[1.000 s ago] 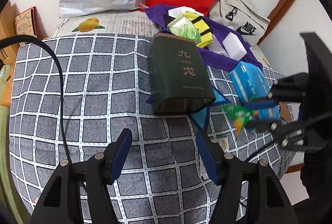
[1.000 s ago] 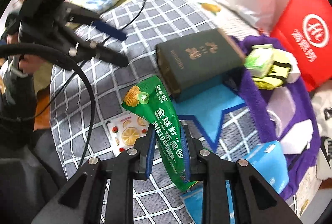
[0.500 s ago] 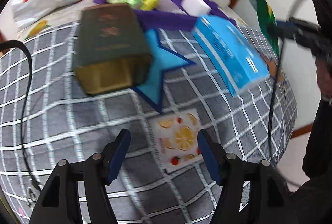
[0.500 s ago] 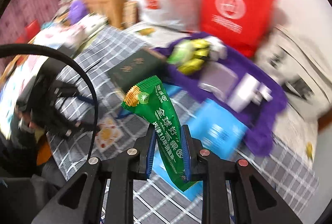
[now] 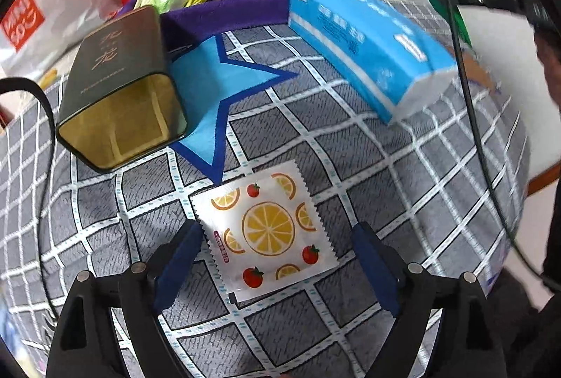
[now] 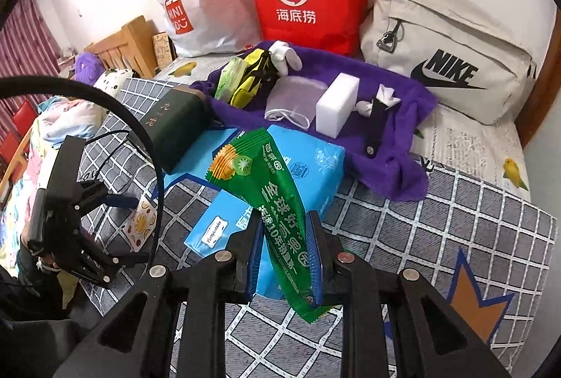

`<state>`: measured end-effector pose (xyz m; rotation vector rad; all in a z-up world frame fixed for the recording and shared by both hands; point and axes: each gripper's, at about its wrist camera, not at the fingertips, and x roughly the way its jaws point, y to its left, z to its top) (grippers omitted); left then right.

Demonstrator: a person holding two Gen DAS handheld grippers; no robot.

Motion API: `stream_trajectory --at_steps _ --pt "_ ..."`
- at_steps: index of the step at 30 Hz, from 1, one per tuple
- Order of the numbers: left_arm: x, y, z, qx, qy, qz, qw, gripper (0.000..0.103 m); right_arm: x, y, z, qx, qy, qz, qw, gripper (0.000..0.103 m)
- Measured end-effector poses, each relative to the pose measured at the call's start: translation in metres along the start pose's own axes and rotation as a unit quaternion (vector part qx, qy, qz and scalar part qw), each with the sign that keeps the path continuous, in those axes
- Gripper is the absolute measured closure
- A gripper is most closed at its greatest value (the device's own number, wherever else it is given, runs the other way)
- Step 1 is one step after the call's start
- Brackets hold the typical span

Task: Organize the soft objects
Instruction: 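Grasp the orange-print wet-wipe packet with the left gripper while the right gripper holds the snack stick, then carry the wipe packet and snack stick over the purple towel with both grippers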

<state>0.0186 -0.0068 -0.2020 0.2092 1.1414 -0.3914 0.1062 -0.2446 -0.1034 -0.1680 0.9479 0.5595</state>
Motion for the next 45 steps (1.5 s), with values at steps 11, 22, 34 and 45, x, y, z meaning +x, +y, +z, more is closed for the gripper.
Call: stream_trajectory --at_steps 11,22,34,45 --pt "-0.013 0.024 -0.008 -0.052 -0.023 0.012 0.9983 0.069 0.006 -0.006 -0.011 0.015 -0.008 0.015 1.000 0.080" --pt "-0.013 0.040 -0.007 -0.066 -0.014 -0.032 0.9972 0.029 0.013 -0.004 -0.019 0.023 -0.005 0.034 0.999 0.080" --pt "0.003 -0.001 0.002 -0.020 -0.025 0.034 0.9989 0.044 0.010 -0.008 -0.020 0.031 -0.010 0.037 0.999 0.080" --pt "-0.013 0.023 0.003 -0.056 -0.027 -0.012 0.9980 0.079 0.013 -0.005 -0.023 0.033 -0.009 0.044 0.998 0.079"
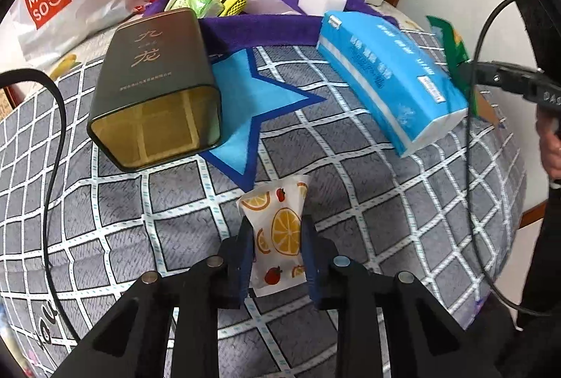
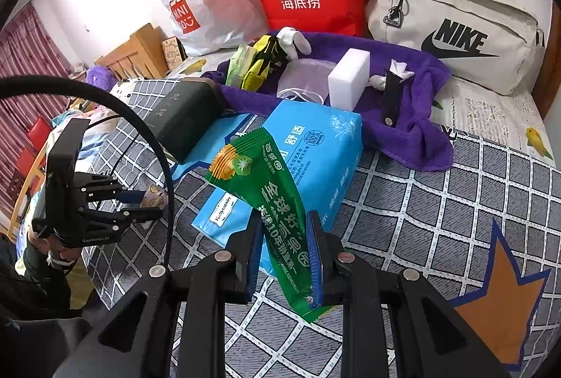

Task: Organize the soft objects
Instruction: 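Carry the wipe packet and snack stick over the purple towel with both grippers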

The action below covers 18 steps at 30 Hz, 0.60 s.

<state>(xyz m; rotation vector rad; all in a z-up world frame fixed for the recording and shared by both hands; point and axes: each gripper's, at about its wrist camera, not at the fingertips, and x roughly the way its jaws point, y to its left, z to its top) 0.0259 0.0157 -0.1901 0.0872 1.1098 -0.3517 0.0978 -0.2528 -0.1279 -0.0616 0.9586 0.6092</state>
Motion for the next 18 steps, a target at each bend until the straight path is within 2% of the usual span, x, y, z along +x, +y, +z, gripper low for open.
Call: stream_trajectory --at_steps 5,18 --pt "-0.018 0.003 0.000 -0.005 -0.018 -0.010 0.9998 0.080 -0.004 0.003 0.001 0.002 -0.007 0.005 1.000 0.079" --pt "-0.061 0.021 0.036 -0.015 -0.063 0.018 0.9977 0.080 -0.009 0.018 0.011 -0.008 -0.028 0.016 0.999 0.079"
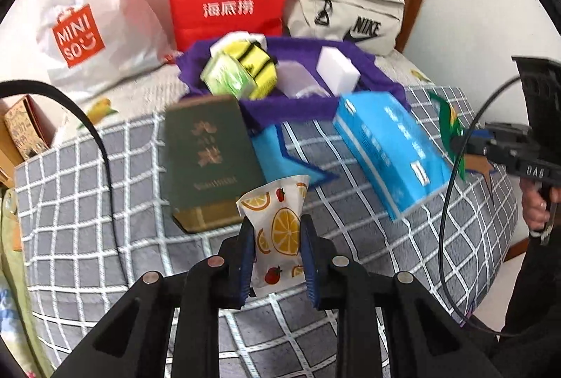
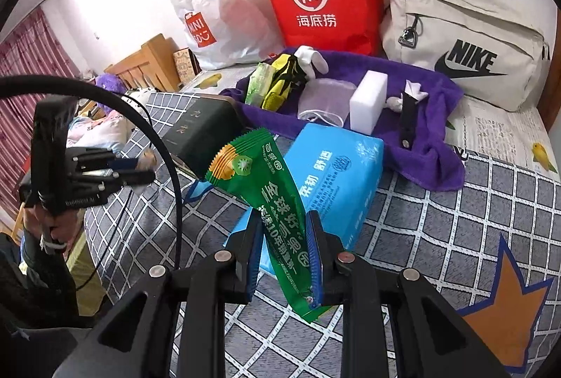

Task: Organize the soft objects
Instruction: 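Carry the wipe packet and snack stick over the purple towel with both grippers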

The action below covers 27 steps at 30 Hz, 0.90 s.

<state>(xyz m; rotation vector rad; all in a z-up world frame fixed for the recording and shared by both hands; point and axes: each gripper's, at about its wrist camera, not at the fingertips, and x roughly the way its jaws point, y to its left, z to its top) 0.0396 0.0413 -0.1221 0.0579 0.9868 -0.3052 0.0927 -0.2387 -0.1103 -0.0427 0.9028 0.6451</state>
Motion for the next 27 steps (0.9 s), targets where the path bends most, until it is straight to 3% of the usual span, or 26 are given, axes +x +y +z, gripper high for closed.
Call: stream_trajectory --at_steps 11,20,27 --pt "-0.027 0.022 0.034 -0.004 -0.046 0.036 0.9983 0.080 0.008 0.002 0.018 -0.001 -0.004 -0.004 1.000 0.079" --pt "-0.031 0.044 0.065 -0.023 -0.076 0.036 0.9962 0.080 0.006 -0.003 0.052 0.000 -0.035 -0.047 0.998 0.079" --pt "-0.016 0.050 0.090 -0.027 -0.081 0.021 0.9961 0.080 0.008 -0.010 0.074 -0.002 -0.051 -0.057 0.997 0.079"
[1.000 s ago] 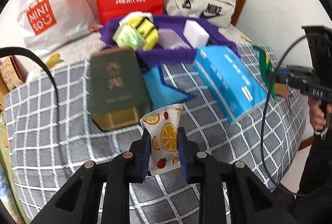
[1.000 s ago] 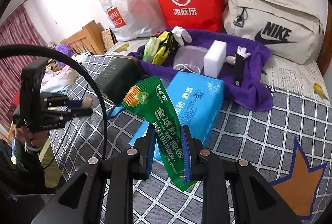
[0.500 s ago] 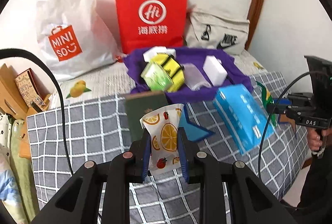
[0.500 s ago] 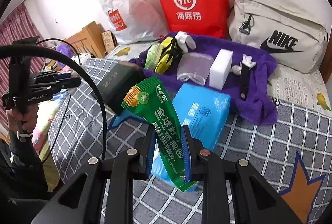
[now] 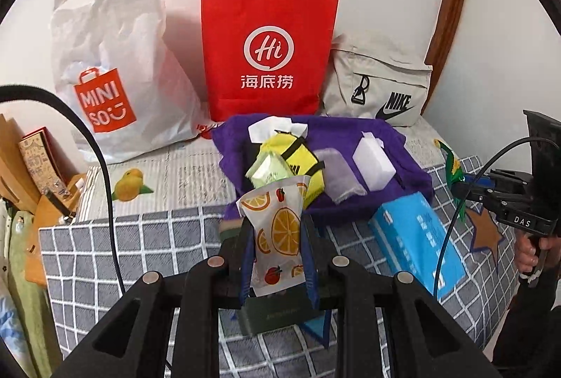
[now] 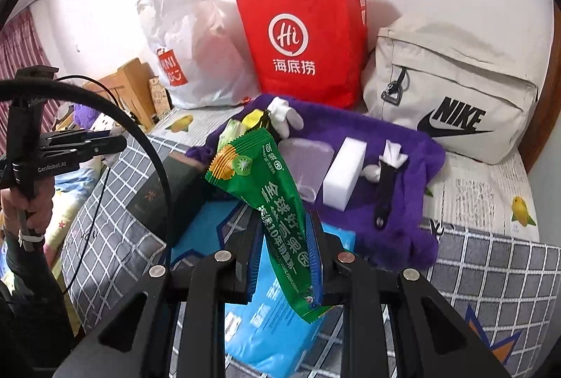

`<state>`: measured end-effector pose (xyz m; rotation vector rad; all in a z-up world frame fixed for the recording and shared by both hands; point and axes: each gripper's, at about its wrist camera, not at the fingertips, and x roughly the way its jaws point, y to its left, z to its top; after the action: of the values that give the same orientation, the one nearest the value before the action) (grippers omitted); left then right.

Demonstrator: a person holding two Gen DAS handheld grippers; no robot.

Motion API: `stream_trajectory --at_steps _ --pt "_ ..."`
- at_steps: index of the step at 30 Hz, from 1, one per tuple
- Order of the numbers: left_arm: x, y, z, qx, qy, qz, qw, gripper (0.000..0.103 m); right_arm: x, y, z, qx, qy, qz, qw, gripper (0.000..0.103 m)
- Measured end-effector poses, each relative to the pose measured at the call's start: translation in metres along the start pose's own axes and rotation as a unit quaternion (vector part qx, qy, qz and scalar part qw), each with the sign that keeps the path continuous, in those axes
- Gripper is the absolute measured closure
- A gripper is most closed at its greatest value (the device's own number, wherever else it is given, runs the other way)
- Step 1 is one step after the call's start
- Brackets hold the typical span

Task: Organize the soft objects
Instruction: 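Carry the wipe packet and snack stick over the purple towel with both grippers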

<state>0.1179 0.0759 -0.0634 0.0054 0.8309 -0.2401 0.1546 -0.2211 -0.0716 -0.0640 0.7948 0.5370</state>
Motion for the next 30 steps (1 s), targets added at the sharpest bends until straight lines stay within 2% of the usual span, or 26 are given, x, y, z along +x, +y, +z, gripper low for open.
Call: stream_trajectory --at_steps 13,18,28,30 --pt "0.042 0.010 0.044 0.004 0.007 -0.001 1.0000 0.080 0.021 -0.036 0.038 0.027 -0.020 -0.030 0.999 0.079" --pt "0.061 0.013 0.064 -0.003 0.009 -0.017 0.9998 0.080 0.037 -0.049 0.052 0.030 -0.018 -0.038 0.999 0.079" --pt "0.108 0.003 0.088 -0.006 0.028 -0.034 0.9990 0.080 0.096 -0.098 0.051 0.093 0.031 -0.100 0.990 0.079" --pt "0.114 0.000 0.087 -0.001 0.035 -0.035 0.9988 0.080 0.104 -0.102 0.046 0.101 0.034 -0.088 0.990 0.078"
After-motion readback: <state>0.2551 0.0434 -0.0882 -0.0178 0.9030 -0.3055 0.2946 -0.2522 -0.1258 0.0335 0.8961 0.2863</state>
